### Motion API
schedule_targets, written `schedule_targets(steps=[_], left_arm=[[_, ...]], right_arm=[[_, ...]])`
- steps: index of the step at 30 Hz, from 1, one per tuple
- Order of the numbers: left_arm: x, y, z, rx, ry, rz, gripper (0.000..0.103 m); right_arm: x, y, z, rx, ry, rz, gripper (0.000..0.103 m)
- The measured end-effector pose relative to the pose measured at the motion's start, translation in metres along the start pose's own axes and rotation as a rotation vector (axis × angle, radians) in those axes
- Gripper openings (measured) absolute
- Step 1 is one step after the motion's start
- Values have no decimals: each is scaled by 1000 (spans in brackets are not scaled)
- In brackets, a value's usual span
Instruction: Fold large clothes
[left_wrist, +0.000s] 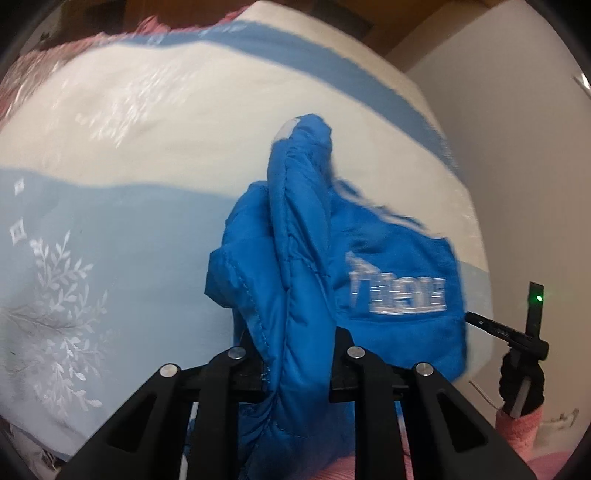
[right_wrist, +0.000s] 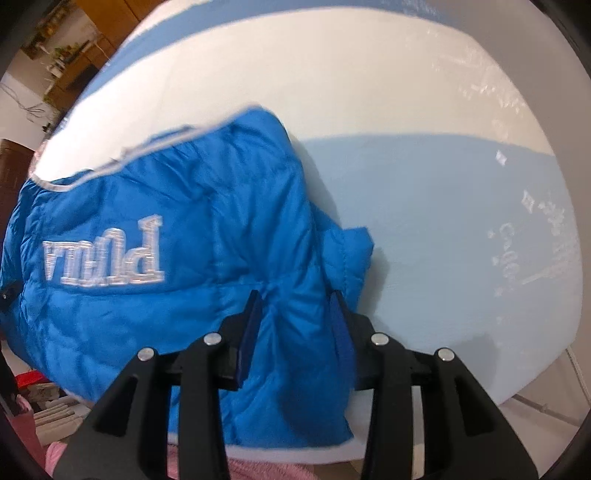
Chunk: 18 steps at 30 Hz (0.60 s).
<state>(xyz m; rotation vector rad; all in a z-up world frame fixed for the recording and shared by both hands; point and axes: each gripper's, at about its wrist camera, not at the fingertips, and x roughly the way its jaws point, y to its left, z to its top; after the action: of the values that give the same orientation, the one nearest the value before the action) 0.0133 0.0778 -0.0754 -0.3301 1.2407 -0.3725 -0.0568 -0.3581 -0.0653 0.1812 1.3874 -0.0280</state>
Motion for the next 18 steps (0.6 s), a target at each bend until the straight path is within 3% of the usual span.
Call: schedule_targets(steps=[4, 9, 18], left_arm=[[-16, -44, 5, 55, -14, -12, 19], [-14, -103, 14, 86, 15, -75, 19], [52, -199, 14, 214, 123, -45, 19]], right_arm=[[-36, 2, -2, -45, -45, -30, 43], [-62, -1, -8, -68, -72, -10, 43], [-81, -18, -12, -66, -94, 4, 43]])
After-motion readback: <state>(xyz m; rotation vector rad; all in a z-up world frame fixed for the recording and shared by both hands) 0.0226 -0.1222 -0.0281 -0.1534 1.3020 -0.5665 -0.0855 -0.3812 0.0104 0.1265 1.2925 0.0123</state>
